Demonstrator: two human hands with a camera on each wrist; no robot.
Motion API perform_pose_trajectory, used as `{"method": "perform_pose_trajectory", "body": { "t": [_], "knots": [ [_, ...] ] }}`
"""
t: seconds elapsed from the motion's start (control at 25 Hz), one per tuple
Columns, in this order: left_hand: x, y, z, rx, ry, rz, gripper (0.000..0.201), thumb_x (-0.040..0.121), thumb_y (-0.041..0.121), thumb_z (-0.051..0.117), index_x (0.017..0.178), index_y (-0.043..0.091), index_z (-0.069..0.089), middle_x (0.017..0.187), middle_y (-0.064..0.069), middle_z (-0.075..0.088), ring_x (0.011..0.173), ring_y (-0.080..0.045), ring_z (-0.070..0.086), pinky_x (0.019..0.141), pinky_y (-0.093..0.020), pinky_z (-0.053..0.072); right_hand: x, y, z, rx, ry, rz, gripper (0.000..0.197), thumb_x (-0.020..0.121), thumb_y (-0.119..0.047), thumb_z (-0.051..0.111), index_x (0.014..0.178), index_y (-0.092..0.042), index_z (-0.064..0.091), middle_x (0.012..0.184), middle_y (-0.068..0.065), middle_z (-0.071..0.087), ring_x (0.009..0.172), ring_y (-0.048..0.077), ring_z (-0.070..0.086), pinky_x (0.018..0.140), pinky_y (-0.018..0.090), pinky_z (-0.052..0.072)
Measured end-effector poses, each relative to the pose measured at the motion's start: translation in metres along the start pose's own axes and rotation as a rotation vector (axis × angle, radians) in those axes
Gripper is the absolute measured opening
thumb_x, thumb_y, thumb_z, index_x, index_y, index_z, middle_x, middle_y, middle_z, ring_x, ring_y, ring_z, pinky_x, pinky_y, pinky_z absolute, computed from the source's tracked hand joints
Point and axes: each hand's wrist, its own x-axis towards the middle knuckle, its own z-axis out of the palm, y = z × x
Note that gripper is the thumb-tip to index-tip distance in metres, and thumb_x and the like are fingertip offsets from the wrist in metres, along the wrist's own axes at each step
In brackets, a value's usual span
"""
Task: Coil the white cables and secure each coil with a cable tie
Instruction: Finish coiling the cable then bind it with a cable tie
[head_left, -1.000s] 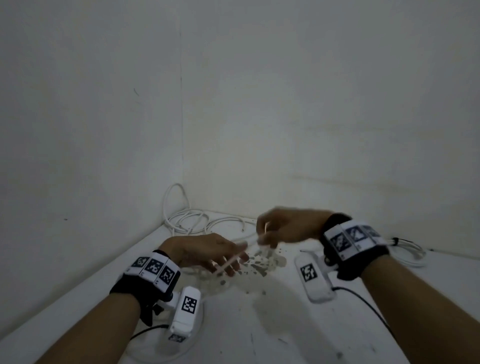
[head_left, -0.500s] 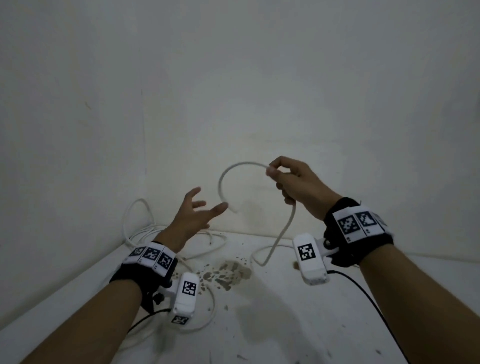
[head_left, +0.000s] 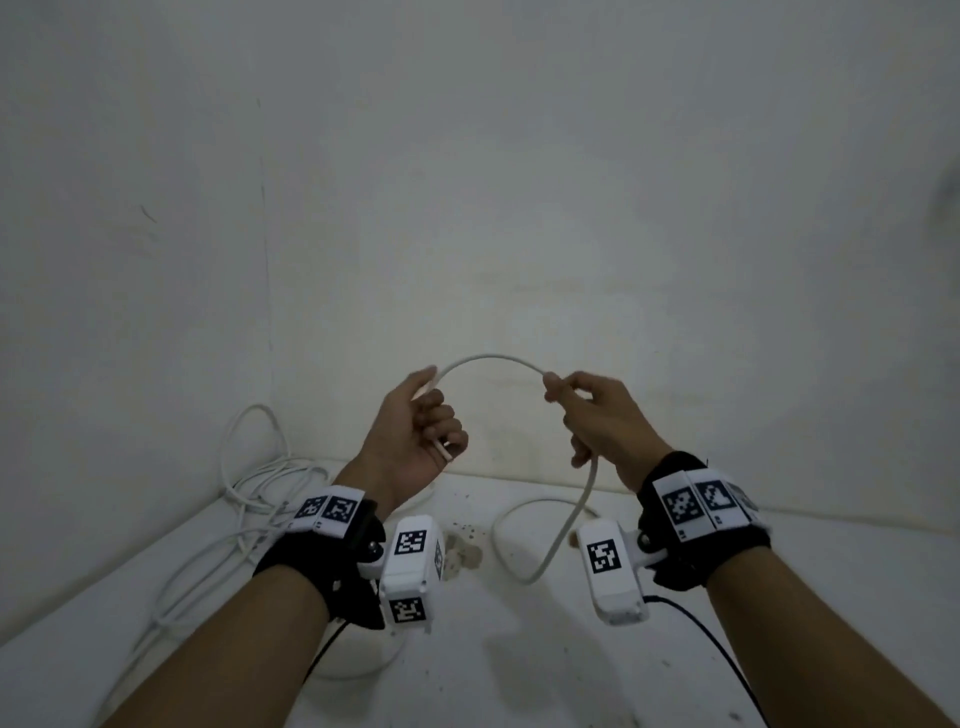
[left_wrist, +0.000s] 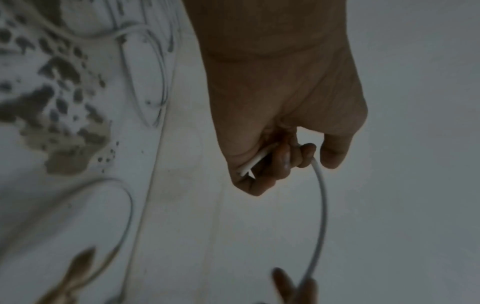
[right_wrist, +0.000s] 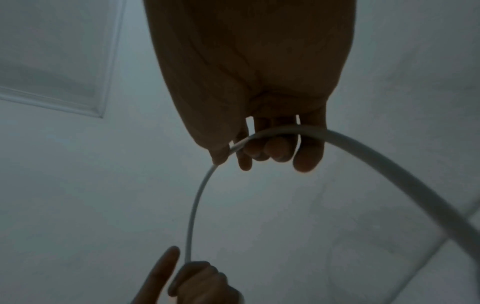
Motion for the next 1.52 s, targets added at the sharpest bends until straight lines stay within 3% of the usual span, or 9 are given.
{"method": "perform_pose_trajectory", "body": {
  "t": [0.2, 0.32, 0.44, 0.64, 0.8, 0.96, 1.12, 1.28, 1.52],
  "knots": [
    [0.009, 0.011, 0.012, -0.213, -0.048, 0.177, 0.034, 0.102, 0.023, 0.036, 0.070, 0.016, 0.046, 0.052, 0.006, 0.029, 0.042, -0.009, 0.027, 0.044, -0.021, 0.027, -0.038, 0.067, 0.009, 0.320, -0.403, 0.246, 0.046, 0.102, -0.048, 0.044, 0.106, -0.007, 0.065, 0.073, 0.008, 0.060, 0.082, 0.031, 0.066, 0.086, 0.046, 0.051],
    [0.017, 0.010, 0.012, -0.198, -0.042, 0.233, 0.033, 0.105, 0.025, 0.032, 0.083, 0.015, 0.055, 0.056, 0.007, 0.040, 0.046, -0.008, 0.035, 0.047, -0.020, 0.033, -0.049, 0.084, 0.020, 0.579, -0.419, 0.331, 0.044, 0.105, -0.042, 0.038, 0.096, -0.007, 0.063, 0.061, 0.005, 0.037, 0.059, 0.024, 0.047, 0.072, 0.041, 0.049],
    [0.019, 0.000, 0.011, -0.142, -0.053, 0.239, 0.032, 0.106, 0.027, 0.032, 0.094, 0.016, 0.060, 0.066, 0.006, 0.054, 0.055, -0.008, 0.048, 0.055, -0.021, 0.035, -0.046, 0.068, 0.030, 0.007, -0.282, 0.151, 0.049, 0.106, -0.043, 0.035, 0.087, -0.007, 0.062, 0.054, -0.004, 0.034, 0.044, 0.012, 0.033, 0.050, 0.027, 0.034],
    [0.016, -0.034, 0.016, 0.173, -0.079, 0.217, 0.027, 0.106, 0.027, 0.037, 0.105, 0.013, 0.060, 0.076, 0.000, 0.062, 0.072, -0.014, 0.063, 0.077, -0.032, 0.052, -0.053, 0.036, 0.050, -0.811, -0.278, -0.188, 0.043, 0.104, -0.045, 0.036, 0.077, -0.016, 0.053, 0.084, 0.006, 0.063, 0.077, 0.026, 0.060, 0.064, 0.034, 0.046],
    [0.008, -0.060, 0.015, 0.846, -0.119, 0.133, 0.031, 0.107, 0.018, 0.033, 0.088, 0.012, 0.057, 0.065, -0.002, 0.057, 0.057, -0.015, 0.052, 0.050, -0.026, 0.041, -0.057, 0.016, 0.040, -0.928, -0.239, -0.345, 0.020, 0.100, -0.033, 0.050, 0.116, -0.022, 0.056, 0.107, 0.002, 0.065, 0.092, 0.025, 0.061, 0.072, 0.034, 0.048],
    [0.005, -0.073, 0.012, 1.077, -0.233, 0.008, 0.050, 0.101, 0.011, 0.033, 0.058, 0.022, 0.056, 0.054, -0.002, 0.036, 0.046, -0.013, 0.026, 0.047, -0.027, 0.021, -0.045, 0.017, 0.013, -0.572, -0.221, -0.259, 0.019, 0.086, -0.028, 0.071, 0.091, -0.024, 0.054, 0.080, -0.007, 0.065, 0.070, 0.010, 0.059, 0.058, 0.024, 0.044],
    [0.007, -0.080, 0.001, 0.871, -0.118, 0.018, 0.043, 0.099, 0.030, 0.045, 0.057, 0.019, 0.048, 0.049, 0.003, 0.021, 0.044, -0.012, 0.015, 0.047, -0.027, 0.013, -0.038, 0.028, -0.033, -0.373, -0.308, -0.103, 0.021, 0.089, -0.037, 0.072, 0.081, -0.020, 0.062, 0.056, -0.004, 0.060, 0.046, 0.008, 0.045, 0.049, 0.022, 0.040],
    [0.012, -0.078, -0.015, 0.550, -0.097, -0.037, 0.048, 0.083, 0.043, 0.059, 0.061, 0.020, 0.024, 0.046, 0.007, 0.010, 0.045, -0.013, 0.007, 0.049, -0.029, 0.009, -0.029, 0.045, -0.046, -0.036, -0.053, -0.083, 0.035, 0.087, -0.046, 0.069, 0.073, -0.014, 0.069, 0.061, 0.020, 0.046, 0.054, 0.021, 0.040, 0.057, 0.029, 0.037],
    [0.016, -0.073, -0.017, 0.143, -0.036, -0.019, 0.051, 0.087, 0.047, 0.053, 0.058, 0.027, 0.017, 0.047, 0.007, 0.001, 0.041, -0.013, -0.001, 0.042, -0.022, 0.004, -0.013, 0.069, -0.025, -0.255, 0.119, -0.130, 0.038, 0.097, -0.051, 0.054, 0.077, -0.022, 0.067, 0.044, -0.008, 0.040, 0.042, 0.009, 0.036, 0.049, 0.022, 0.038]
  ]
}}
